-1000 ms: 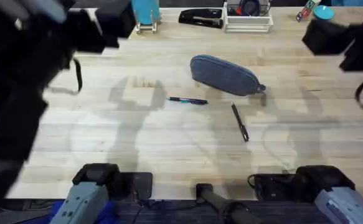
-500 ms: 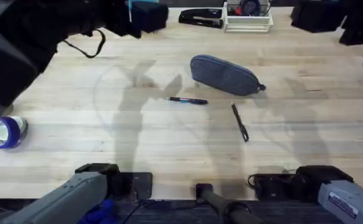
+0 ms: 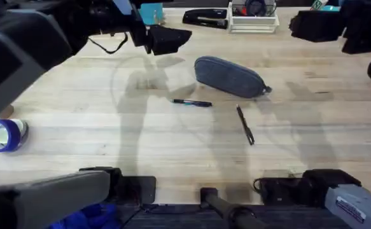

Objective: Unzip the bag, pick up the pens from the table one at a time and place them inside, then zip the bag closed.

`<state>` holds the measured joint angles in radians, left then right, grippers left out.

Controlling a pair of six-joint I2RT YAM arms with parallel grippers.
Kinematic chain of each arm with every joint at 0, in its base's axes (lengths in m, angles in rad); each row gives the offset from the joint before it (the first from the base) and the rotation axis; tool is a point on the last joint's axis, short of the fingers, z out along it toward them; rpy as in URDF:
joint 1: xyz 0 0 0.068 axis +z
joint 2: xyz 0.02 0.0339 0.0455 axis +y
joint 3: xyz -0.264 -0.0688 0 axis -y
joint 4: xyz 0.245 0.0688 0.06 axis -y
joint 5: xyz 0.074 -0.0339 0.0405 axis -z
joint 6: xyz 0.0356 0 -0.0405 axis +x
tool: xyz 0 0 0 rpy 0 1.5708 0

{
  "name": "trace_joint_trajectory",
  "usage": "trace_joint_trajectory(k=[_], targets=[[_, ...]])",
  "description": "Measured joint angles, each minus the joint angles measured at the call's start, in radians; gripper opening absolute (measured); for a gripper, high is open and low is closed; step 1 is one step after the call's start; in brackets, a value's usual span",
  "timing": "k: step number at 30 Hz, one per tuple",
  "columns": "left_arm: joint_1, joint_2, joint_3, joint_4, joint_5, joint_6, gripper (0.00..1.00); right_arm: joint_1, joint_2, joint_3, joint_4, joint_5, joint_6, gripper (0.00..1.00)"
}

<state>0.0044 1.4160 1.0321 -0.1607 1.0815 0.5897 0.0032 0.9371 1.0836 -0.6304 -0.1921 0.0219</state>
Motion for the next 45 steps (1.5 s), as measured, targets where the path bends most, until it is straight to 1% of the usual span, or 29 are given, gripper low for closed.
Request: trace_joint_trajectory(k=[4,7,11,13,16,22,32,41,45], targets=[[0.0,0.066,0.003,0.069,0.131,0.02,0.991,0.0,0.0,0.0,-0.003,-0.004,0.0,0.996],[0.0,0.117,0.003,0.114,0.206,0.027,0.991,0.0,0.0,0.0,-0.003,-0.004,0.0,0.997],[-0.002,0.18,0.003,0.173,0.273,0.028,0.991,0.0,0.0,0.0,-0.004,-0.007,0.0,0.997],[-0.008,0.211,0.005,0.195,0.294,0.024,0.99,0.0,0.0,0.0,-0.003,-0.007,0.0,0.997],[-0.029,0.257,0.005,0.217,0.312,0.021,0.991,0.0,0.0,0.0,-0.003,-0.007,0.0,0.997],[-0.079,0.322,0.005,0.3,0.32,0.017,0.992,0.0,0.0,0.0,-0.004,-0.007,0.0,0.997],[-0.096,0.434,0.005,0.34,0.321,0.016,0.991,0.0,0.0,0.0,-0.004,-0.007,0.0,0.997],[-0.151,0.536,0.007,0.394,0.321,0.016,0.991,0.0,0.0,0.0,-0.006,-0.007,-0.001,0.997],[-0.154,0.581,0.007,0.416,0.321,0.014,0.991,0.0,0.0,0.0,-0.007,-0.007,-0.001,0.997]])
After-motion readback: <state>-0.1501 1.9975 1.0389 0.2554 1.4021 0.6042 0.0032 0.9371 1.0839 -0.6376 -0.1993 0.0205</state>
